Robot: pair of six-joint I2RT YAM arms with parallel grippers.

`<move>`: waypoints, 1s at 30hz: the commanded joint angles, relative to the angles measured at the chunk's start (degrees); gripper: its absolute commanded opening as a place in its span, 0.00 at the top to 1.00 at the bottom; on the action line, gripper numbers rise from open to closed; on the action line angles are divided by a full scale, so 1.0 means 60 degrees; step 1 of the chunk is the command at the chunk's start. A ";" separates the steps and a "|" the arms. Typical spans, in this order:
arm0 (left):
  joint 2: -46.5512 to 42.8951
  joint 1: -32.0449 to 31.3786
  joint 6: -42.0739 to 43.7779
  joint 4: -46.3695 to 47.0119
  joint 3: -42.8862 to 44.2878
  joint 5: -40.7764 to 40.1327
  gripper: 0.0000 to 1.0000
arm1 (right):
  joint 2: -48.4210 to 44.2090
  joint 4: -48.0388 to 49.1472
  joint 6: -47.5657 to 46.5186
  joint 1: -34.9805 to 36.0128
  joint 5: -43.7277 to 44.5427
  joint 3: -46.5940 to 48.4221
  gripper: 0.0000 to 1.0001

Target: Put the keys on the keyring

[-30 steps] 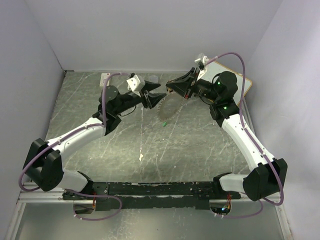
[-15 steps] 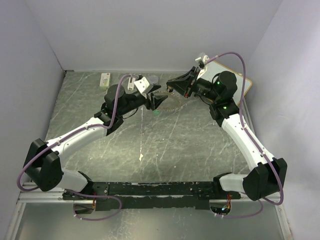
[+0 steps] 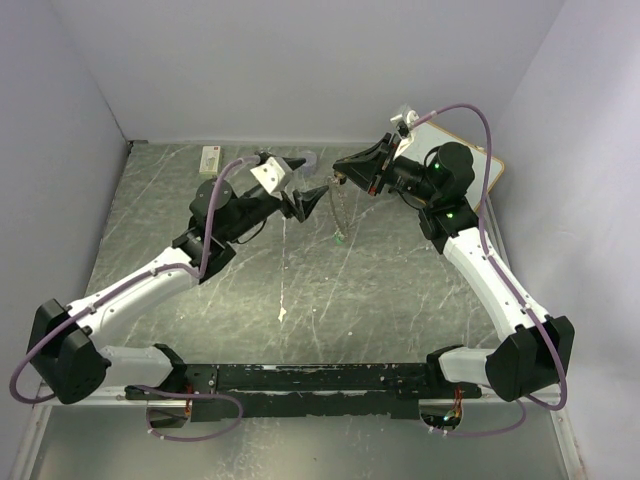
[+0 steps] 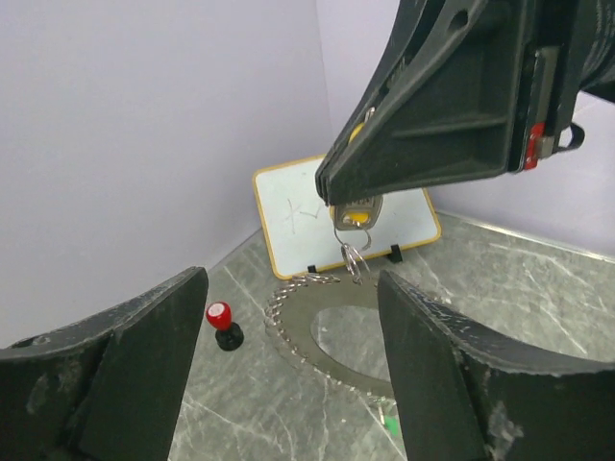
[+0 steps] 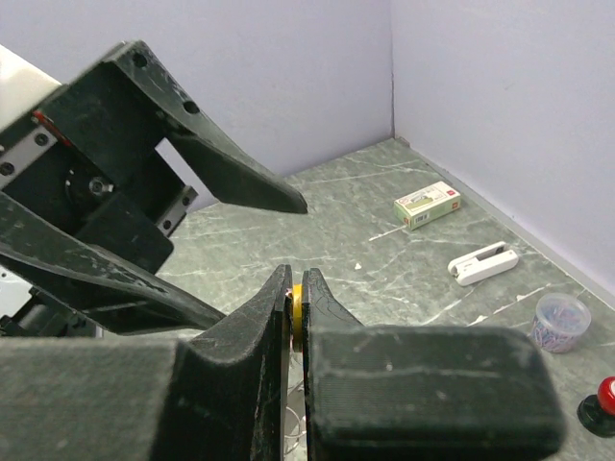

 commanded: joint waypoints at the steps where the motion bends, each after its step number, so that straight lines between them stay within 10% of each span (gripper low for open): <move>1: -0.0267 -0.0137 0.0371 0.0338 -0.0105 -0.0559 0.14 | -0.0076 0.0292 0.0051 -0.0065 0.0085 0.0249 1.00; 4: -0.0277 -0.0176 0.0474 0.0573 -0.0231 -0.0617 0.00 | -0.0091 0.0309 0.0051 -0.0059 0.0095 0.0224 1.00; 30: 0.0590 -0.0291 0.0907 0.0526 0.0468 0.0209 0.04 | -0.0096 0.0266 -0.0015 -0.0007 0.0008 0.0175 1.00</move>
